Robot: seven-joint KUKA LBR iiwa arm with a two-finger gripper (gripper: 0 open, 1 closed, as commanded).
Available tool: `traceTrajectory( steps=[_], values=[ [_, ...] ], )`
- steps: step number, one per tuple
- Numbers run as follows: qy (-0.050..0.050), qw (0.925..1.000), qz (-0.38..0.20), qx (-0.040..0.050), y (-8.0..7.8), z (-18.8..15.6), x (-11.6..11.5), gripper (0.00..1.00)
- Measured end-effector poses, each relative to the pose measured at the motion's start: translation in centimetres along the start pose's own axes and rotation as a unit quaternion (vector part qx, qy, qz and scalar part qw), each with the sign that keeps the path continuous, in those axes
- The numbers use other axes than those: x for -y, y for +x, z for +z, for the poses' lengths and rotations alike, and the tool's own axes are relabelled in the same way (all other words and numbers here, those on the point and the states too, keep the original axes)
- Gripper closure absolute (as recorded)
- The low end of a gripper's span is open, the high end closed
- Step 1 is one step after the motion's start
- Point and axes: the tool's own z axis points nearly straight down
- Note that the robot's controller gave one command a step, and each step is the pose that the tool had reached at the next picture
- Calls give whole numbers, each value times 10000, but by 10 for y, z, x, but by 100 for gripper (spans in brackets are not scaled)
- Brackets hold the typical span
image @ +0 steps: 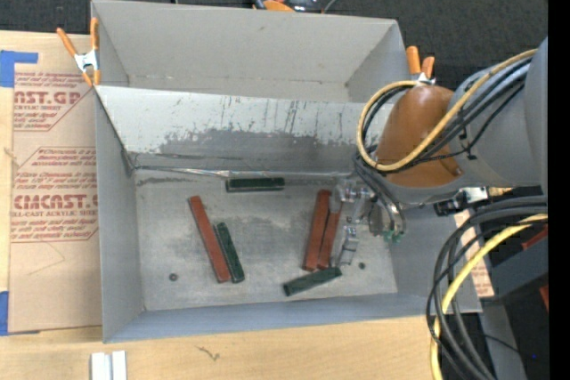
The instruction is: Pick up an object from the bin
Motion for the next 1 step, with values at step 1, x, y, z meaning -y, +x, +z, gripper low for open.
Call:
traceTrajectory(
  steps=[1],
  values=[
    [-4,9806,1962,-10,25,-11,-45,0]
  ],
)
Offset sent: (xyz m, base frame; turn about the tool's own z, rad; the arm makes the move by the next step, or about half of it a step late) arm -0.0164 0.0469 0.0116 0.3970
